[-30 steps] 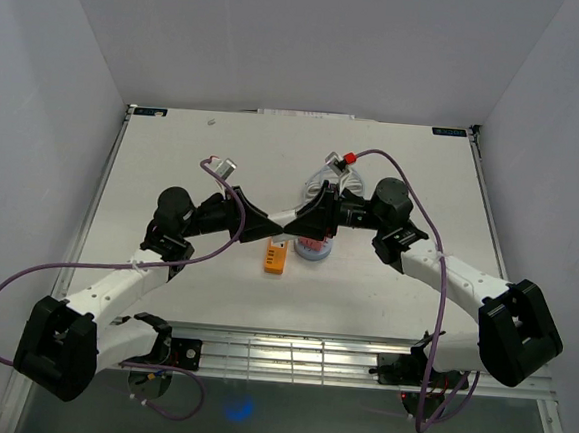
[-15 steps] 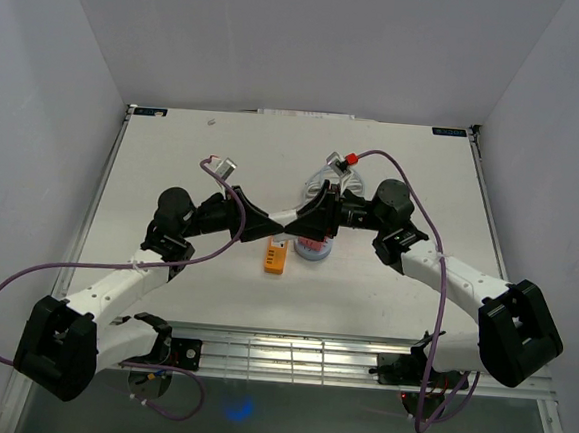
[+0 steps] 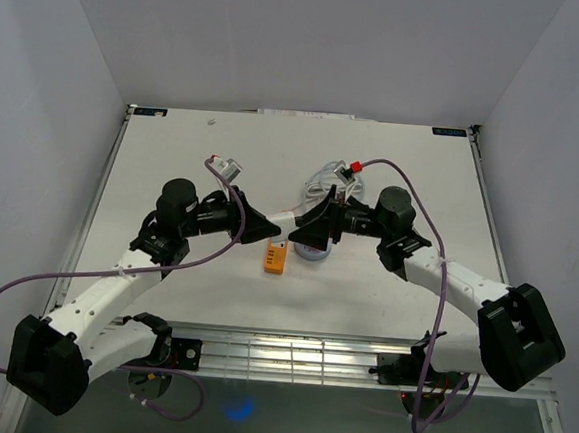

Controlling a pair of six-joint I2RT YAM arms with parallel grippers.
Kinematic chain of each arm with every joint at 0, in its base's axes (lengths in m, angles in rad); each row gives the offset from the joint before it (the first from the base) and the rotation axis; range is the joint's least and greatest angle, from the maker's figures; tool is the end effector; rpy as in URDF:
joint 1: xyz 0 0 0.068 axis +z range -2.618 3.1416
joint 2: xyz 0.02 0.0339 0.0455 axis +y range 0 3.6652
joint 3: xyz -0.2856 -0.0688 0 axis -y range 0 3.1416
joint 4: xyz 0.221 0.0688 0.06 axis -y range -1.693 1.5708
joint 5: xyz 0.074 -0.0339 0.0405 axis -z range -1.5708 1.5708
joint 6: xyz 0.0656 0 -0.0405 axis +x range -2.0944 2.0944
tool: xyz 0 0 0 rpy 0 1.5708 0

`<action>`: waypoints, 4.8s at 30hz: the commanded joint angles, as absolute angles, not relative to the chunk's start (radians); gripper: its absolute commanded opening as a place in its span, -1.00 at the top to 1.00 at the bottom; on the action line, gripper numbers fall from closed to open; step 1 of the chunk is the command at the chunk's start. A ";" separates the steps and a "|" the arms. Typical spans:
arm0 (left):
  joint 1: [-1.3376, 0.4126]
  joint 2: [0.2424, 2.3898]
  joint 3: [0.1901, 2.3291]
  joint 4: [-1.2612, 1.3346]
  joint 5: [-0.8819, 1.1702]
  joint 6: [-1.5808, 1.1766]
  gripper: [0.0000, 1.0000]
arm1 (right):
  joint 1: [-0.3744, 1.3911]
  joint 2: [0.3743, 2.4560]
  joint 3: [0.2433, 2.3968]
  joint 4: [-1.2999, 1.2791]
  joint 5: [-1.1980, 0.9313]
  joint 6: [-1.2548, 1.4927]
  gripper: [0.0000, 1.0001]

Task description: Insert the plug

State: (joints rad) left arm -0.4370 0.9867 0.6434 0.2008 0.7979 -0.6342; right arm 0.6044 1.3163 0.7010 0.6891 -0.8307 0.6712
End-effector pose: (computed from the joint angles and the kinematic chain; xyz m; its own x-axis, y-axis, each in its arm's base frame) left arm 0.1698 -0.1312 0.3168 -0.6592 -0.1487 -0.7371 0.6790 0.3036 -0.6684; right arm 0.2038 0.1996 0.3201 -0.5677 0.1177 -0.8148 -0.8123 0.0808 0.5776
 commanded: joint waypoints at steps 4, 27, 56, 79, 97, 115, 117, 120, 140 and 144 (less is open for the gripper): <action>-0.440 0.980 0.865 -0.283 0.657 -0.302 1.00 | 0.575 1.209 0.623 0.724 -0.714 0.634 -0.76; -0.547 1.215 1.164 -0.708 0.359 0.271 1.00 | 0.515 1.008 0.545 0.367 -0.250 0.540 -0.64; -0.753 1.669 1.514 -1.048 0.042 0.727 1.00 | 0.482 0.963 0.529 0.313 -0.224 0.534 -0.53; -0.793 1.861 1.626 -1.109 -0.057 0.782 1.00 | 0.456 0.831 0.485 0.222 -0.052 0.541 -0.48; -0.830 1.928 1.666 -1.127 -0.109 0.778 1.00 | 0.448 0.844 0.489 0.221 -0.074 0.543 -0.47; -0.887 2.014 1.712 -1.184 -0.224 0.767 1.00 | 0.436 0.819 0.483 0.198 -0.060 0.538 -0.47; -0.896 2.031 1.715 -1.195 -0.247 0.769 1.00 | 0.436 0.815 0.483 0.192 -0.051 0.540 -0.46; -0.903 2.046 1.715 -1.195 -0.252 0.770 1.00 | 0.434 0.807 0.483 0.178 -0.038 0.541 -0.43; -0.911 1.984 1.672 -1.155 -0.242 0.778 -0.33 | 0.423 0.798 0.488 0.163 -0.051 0.541 -0.40; -0.910 1.954 1.677 -1.137 -0.244 0.782 -0.42 | 0.422 0.799 0.489 0.163 -0.055 0.543 -0.40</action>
